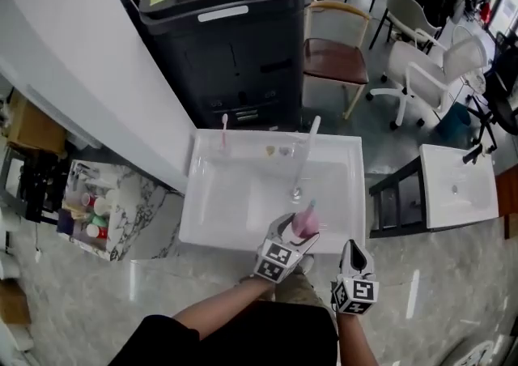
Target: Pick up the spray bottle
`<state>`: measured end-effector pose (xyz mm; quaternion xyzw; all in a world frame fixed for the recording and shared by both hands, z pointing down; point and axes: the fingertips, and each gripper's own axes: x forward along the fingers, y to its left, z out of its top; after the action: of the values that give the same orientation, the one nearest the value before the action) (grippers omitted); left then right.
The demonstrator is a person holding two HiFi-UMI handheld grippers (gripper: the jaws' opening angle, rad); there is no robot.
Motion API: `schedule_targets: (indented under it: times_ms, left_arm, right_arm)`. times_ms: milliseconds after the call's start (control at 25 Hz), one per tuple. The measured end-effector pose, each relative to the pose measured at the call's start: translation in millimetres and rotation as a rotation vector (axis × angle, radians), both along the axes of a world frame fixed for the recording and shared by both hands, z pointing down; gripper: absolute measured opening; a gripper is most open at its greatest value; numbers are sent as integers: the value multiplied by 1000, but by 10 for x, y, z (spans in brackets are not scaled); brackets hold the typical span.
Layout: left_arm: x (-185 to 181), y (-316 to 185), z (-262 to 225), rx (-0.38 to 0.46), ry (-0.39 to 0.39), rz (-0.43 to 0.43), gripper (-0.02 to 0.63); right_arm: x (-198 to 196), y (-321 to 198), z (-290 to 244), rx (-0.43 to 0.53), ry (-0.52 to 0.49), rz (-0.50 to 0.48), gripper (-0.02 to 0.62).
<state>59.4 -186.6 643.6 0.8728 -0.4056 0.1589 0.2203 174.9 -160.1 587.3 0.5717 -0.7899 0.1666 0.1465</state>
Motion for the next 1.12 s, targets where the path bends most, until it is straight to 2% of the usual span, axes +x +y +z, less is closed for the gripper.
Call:
schedule_targets:
  times_ms: [160,400,600,840,1120]
  left_arm:
    - [-538,389,-158,8,11,-78,371]
    - [-1196,916,-293,40,-13,-165,371]
    - [-1697,1233,-400,74,-63,-220,371]
    - [-2216,1398,-505,85,-59,-326,371]
    - [-2603,1406,-596,103,-33,-423,371]
  right_arm:
    - [-368,230,-92,14,2,-37,-2]
    - [-912,507,-196,55,-9,-112,-2]
    - [-1354,665,-318,89,-20,-170,-2]
    - [-1691,806,-363,92,4,-235,-2]
    - [-1906,810,-466,109,9,-265,-2]
